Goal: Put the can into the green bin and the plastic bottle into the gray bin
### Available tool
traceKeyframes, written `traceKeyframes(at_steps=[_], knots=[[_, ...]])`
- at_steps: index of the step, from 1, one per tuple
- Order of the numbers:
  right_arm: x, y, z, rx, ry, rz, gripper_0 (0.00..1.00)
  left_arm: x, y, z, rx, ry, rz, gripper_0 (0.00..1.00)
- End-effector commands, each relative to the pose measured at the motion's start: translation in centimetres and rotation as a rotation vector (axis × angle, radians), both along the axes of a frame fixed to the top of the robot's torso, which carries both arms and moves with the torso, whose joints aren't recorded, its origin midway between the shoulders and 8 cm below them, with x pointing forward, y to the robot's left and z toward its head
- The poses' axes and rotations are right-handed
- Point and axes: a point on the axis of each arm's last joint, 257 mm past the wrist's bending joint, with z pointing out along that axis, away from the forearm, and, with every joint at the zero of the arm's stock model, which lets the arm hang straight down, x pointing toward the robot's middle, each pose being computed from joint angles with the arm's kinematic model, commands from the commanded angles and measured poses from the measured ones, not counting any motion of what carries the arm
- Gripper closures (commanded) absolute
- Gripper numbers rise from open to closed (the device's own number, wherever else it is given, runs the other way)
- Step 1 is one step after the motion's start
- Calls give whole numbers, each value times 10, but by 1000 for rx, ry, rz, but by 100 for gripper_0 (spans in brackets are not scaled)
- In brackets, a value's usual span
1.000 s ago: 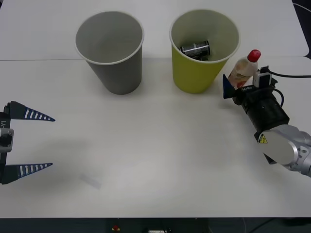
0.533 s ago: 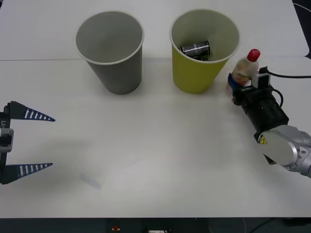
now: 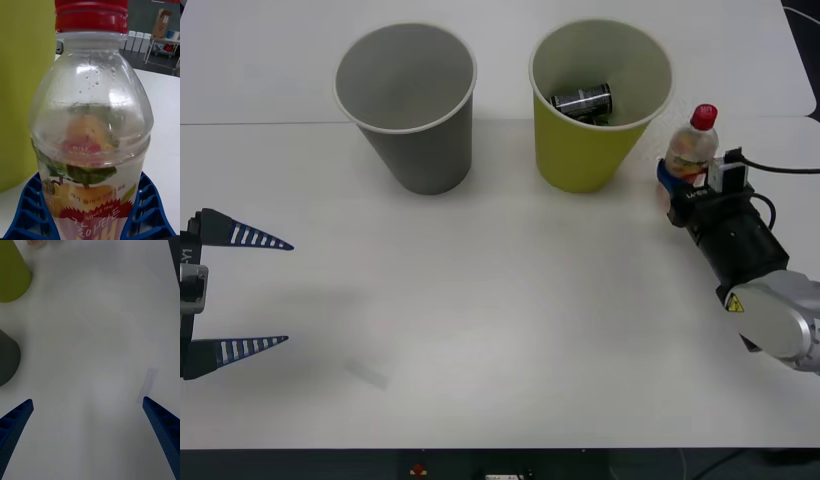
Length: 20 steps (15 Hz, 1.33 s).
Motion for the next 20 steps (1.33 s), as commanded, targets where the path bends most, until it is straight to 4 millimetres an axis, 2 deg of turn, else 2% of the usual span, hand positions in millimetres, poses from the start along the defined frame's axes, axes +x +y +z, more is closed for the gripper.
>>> traceKeyframes(at_steps=[1,4,8,11,15,20], knots=[[-17,-4,3,-9,6,29,100,0,0,0,0,0,0,0],[-37,-6,2,4,52,67,100,0,0,0,0,0,0,0],[-60,-5,17,33,144,115,100,0,0,0,0,0,0,0],[-79,-8,34,-19,229,149,100,0,0,0,0,0,0,0],[-115,-6,59,-59,375,220,100,0,0,0,0,0,0,0],[-157,10,92,156,569,355,100,0,0,0,0,0,0,0]])
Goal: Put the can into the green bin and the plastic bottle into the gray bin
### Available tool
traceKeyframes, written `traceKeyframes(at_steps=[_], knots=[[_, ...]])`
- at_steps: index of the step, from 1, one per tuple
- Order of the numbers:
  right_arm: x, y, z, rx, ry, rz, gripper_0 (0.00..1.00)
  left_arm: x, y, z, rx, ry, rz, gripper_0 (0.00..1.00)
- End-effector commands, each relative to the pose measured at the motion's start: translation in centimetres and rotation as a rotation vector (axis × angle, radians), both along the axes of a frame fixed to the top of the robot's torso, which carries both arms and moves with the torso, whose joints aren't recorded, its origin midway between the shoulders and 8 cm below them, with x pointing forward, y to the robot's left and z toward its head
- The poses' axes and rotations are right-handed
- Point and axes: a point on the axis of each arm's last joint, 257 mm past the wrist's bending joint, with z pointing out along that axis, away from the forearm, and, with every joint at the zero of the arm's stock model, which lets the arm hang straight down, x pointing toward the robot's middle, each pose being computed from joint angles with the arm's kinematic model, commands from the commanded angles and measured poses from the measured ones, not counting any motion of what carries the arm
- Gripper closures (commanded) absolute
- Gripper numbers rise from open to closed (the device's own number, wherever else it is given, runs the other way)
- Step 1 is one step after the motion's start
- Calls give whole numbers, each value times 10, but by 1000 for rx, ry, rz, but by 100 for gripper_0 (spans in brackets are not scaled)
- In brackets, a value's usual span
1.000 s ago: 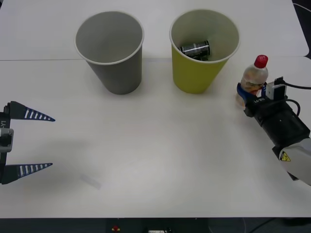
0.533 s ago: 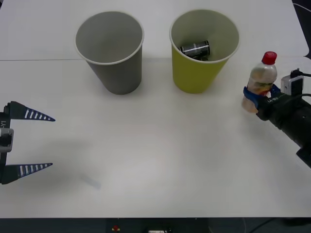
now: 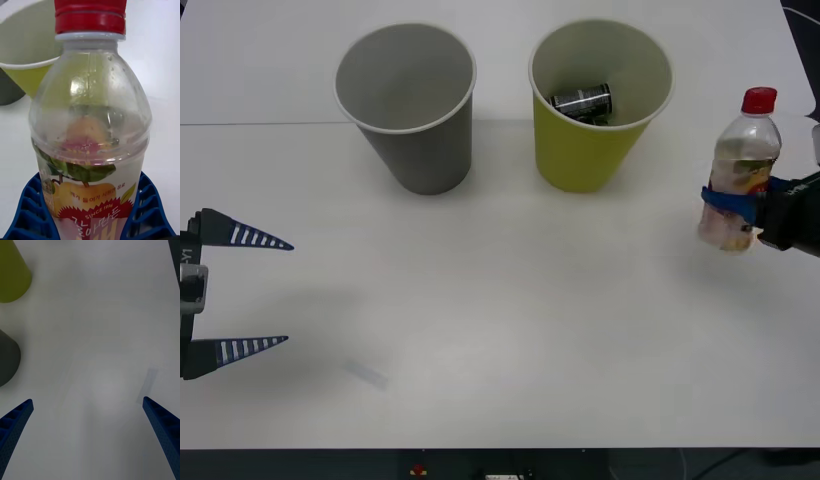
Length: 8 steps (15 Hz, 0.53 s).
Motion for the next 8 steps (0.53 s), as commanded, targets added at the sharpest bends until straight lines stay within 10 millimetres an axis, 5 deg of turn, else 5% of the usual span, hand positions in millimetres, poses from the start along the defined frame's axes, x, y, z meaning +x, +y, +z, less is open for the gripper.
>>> traceKeyframes(at_steps=[1,8], knots=[[-21,7,18,100,116,37,100,0,0,0,0,0,0,0],[-39,14,58,95,278,92,100,0,0,0,0,0,0,0]])
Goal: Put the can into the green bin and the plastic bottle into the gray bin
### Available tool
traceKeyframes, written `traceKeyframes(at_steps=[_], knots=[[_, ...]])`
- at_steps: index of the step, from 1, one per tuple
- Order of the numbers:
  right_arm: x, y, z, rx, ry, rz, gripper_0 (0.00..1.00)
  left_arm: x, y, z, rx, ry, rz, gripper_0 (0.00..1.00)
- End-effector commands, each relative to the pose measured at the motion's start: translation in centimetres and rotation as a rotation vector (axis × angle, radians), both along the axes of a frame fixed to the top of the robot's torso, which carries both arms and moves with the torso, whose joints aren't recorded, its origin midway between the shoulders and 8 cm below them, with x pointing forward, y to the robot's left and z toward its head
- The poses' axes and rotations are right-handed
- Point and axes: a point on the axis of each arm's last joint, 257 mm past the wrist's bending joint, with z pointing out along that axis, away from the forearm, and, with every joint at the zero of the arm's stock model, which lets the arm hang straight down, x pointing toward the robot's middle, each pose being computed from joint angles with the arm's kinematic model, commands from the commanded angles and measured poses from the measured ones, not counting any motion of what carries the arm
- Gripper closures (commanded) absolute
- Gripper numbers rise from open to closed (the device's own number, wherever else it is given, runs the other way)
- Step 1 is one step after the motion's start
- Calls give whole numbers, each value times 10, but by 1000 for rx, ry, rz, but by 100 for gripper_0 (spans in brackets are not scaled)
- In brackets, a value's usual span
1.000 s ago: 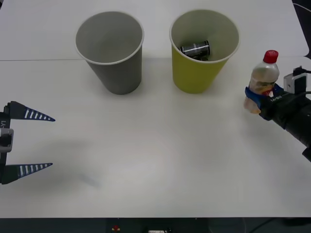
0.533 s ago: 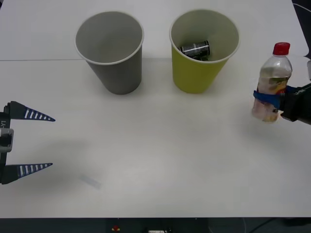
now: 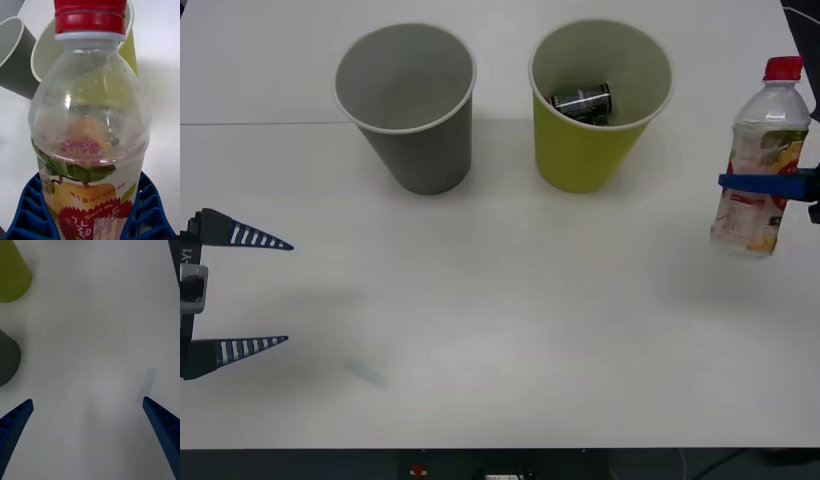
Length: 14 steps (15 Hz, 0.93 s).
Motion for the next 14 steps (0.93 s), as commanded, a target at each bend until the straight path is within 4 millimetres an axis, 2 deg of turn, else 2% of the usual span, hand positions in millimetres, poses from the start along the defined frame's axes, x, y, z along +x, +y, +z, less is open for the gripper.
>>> traceKeyframes(at_steps=[1,3,7,14], knots=[[0,2,12,-41,29,48,100,0,0,0,0,0,0,0],[2,7,24,-65,41,90,100,0,0,0,0,0,0,0],[11,30,59,-140,6,183,100,0,0,0,0,0,0,0],[35,102,104,-256,-60,340,100,0,0,0,0,0,0,0]])
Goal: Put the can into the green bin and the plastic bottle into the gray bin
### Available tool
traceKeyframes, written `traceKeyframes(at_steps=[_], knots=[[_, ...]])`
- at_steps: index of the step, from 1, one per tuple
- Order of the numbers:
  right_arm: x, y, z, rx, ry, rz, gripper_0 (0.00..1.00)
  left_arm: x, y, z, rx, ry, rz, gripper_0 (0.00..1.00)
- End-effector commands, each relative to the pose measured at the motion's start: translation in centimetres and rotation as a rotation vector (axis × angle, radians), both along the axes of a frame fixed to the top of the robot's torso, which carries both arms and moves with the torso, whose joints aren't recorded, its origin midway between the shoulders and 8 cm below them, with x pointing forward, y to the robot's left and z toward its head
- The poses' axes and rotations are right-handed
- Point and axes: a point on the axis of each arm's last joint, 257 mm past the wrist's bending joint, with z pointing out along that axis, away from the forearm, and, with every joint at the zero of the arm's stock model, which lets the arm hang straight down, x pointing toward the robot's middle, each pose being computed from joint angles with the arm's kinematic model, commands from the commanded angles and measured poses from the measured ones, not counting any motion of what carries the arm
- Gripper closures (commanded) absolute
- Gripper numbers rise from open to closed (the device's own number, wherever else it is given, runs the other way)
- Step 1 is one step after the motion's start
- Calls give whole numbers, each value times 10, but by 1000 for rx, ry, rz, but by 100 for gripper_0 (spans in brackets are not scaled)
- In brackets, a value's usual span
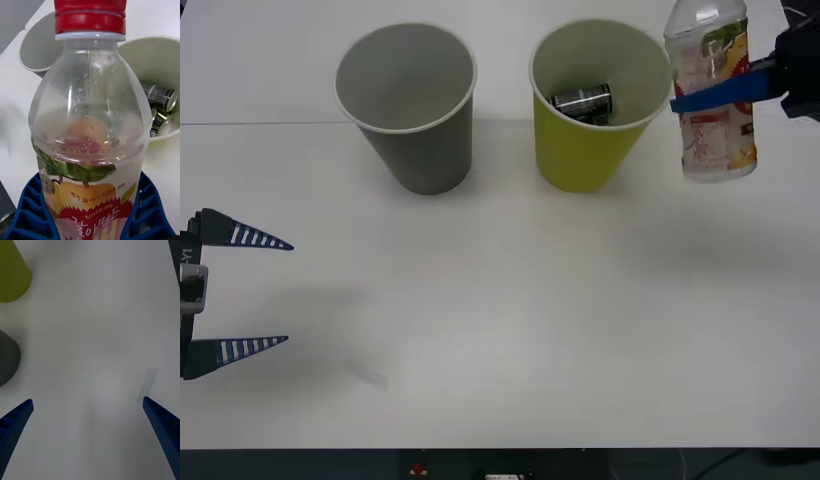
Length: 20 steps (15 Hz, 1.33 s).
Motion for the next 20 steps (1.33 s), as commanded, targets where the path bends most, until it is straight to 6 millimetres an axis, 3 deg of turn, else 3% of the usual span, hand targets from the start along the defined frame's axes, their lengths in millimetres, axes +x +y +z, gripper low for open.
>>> traceKeyframes(at_steps=[1,5,10,15,20], knots=[[14,30,19,-27,-14,51,100,0,0,0,0,0,0,0],[42,83,43,-52,-20,98,100,0,0,0,0,0,0,0],[74,150,59,-70,-31,98,100,0,0,0,0,0,0,0],[93,227,59,-105,-60,106,100,0,0,0,0,0,0,0],[112,292,40,-96,-106,97,100,0,0,0,0,0,0,0]])
